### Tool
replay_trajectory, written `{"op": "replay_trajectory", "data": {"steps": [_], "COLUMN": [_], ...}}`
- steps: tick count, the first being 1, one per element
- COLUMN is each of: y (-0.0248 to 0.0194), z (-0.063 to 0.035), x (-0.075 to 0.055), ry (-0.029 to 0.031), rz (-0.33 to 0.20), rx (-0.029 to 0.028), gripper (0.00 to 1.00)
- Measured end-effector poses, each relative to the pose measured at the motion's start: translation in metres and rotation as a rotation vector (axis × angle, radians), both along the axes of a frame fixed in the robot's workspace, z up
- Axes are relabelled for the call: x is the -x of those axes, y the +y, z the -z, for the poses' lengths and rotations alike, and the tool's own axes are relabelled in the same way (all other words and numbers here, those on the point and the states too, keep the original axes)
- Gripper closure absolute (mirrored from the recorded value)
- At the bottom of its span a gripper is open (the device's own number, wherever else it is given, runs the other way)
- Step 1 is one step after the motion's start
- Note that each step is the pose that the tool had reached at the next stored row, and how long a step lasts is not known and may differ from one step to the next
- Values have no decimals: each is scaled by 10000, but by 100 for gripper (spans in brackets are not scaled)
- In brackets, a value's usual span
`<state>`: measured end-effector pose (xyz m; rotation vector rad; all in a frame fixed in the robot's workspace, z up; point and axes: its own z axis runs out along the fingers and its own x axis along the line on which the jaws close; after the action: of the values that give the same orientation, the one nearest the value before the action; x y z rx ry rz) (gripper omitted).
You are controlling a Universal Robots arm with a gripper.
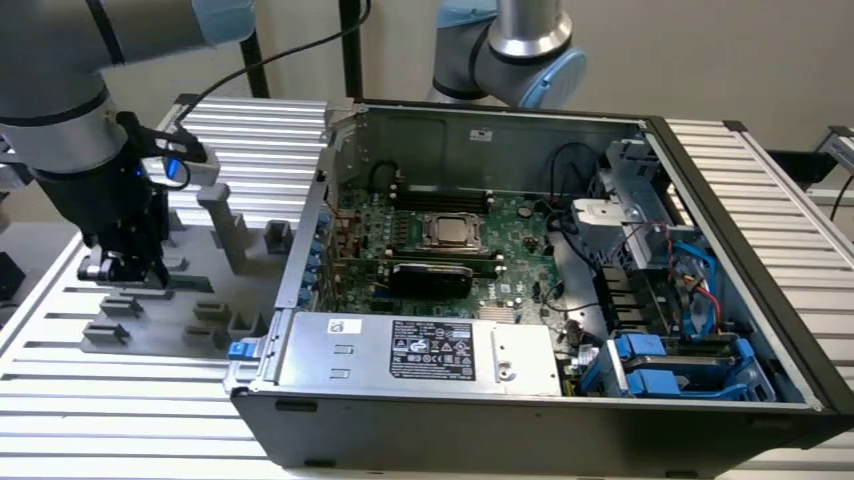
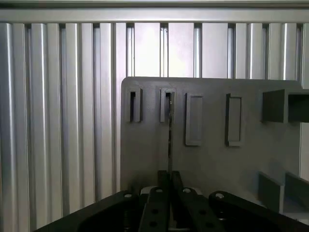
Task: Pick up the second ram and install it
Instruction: 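Pick up the second ram and move it above second insertion slot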
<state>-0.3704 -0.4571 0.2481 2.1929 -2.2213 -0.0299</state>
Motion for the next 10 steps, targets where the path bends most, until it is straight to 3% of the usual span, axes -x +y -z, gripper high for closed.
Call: {"op": "replay_trajectory", "data": {"steps": [10], "y": [0], "z": [-453], "x": [-131], "ry": [2], "rz": [1], "rx": [-1], "gripper": [86]}}
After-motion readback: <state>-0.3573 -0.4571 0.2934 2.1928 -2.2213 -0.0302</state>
